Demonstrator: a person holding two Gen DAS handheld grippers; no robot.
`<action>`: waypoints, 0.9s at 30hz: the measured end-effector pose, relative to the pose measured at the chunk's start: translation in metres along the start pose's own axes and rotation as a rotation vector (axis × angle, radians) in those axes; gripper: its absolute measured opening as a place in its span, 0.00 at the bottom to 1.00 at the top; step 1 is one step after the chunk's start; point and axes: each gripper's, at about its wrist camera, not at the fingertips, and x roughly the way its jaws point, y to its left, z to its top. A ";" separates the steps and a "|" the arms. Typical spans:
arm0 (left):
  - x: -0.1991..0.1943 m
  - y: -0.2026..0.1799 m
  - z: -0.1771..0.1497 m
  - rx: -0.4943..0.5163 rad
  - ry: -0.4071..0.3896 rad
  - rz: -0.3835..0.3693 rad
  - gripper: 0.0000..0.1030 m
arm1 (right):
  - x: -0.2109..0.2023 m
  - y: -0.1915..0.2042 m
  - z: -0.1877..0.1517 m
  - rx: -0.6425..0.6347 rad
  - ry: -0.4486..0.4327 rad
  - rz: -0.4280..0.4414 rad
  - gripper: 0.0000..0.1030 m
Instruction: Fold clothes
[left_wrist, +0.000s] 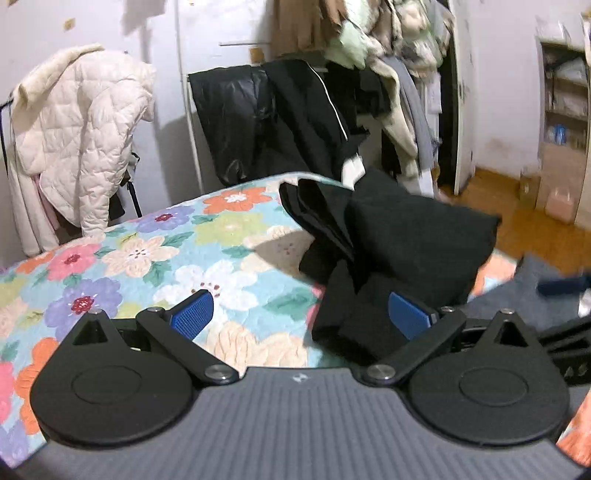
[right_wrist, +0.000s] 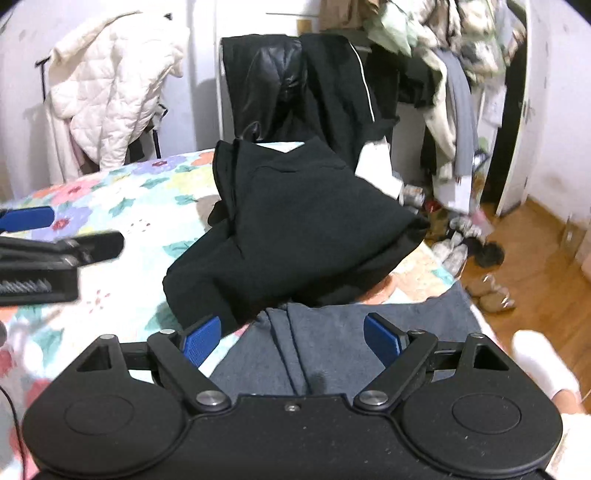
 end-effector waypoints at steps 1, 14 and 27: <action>0.000 -0.005 -0.001 0.030 0.010 -0.001 1.00 | -0.002 0.002 -0.001 -0.024 -0.006 -0.013 0.85; 0.005 -0.033 -0.006 0.049 0.059 0.009 1.00 | -0.006 0.013 -0.007 -0.085 -0.004 -0.027 0.85; 0.011 -0.045 -0.012 0.088 0.062 0.072 1.00 | -0.006 0.017 -0.009 -0.128 0.020 -0.045 0.85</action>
